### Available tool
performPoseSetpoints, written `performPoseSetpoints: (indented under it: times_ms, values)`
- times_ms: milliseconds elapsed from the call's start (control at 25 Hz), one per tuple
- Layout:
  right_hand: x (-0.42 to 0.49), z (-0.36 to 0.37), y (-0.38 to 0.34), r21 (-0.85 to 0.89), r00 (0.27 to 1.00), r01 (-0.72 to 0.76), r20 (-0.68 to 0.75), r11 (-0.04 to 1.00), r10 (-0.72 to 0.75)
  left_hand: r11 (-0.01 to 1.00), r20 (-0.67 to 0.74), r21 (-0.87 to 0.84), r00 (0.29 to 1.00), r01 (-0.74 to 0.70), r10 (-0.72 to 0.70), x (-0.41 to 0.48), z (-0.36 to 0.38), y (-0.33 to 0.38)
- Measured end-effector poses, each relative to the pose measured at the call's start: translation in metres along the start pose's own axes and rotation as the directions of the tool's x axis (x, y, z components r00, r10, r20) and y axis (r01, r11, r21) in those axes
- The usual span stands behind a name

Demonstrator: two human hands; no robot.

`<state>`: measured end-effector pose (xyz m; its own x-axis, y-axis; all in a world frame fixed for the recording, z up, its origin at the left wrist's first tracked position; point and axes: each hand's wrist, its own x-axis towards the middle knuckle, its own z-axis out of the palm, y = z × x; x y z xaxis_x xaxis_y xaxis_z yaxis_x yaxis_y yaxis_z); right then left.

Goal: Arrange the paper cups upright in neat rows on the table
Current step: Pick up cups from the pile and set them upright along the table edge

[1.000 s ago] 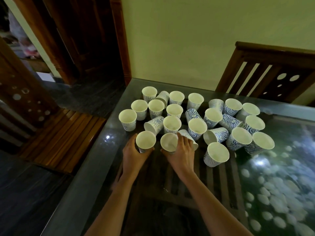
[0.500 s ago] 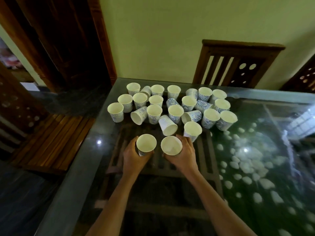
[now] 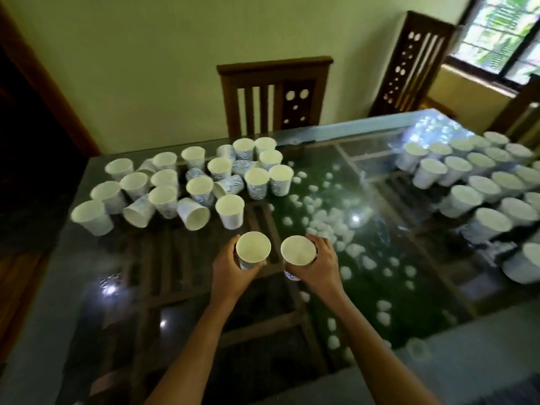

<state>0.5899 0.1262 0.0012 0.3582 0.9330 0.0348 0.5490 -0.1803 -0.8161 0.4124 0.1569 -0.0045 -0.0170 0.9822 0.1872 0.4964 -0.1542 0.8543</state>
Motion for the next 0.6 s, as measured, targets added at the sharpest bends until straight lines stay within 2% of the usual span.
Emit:
performPoseSetpoints:
  times_ms: [320,440,600]
  values:
    - [0.038,-0.131,0.086,0.020,0.981,-0.130,-0.142,0.991,0.131,0.996,0.239,-0.052,0.967,-0.073,0.083,0.018,0.152,0.088]
    - [0.067,-0.176,0.118,0.021,0.973,-0.122,-0.194,0.992,0.124,0.990,0.278,-0.109,0.954,-0.086,0.114,0.028,0.212,0.120]
    - [0.122,-0.220,0.160,-0.005,0.972,-0.107,-0.213,0.994,0.104,0.992,0.289,-0.117,0.954,-0.045,0.077,0.062,0.284,0.156]
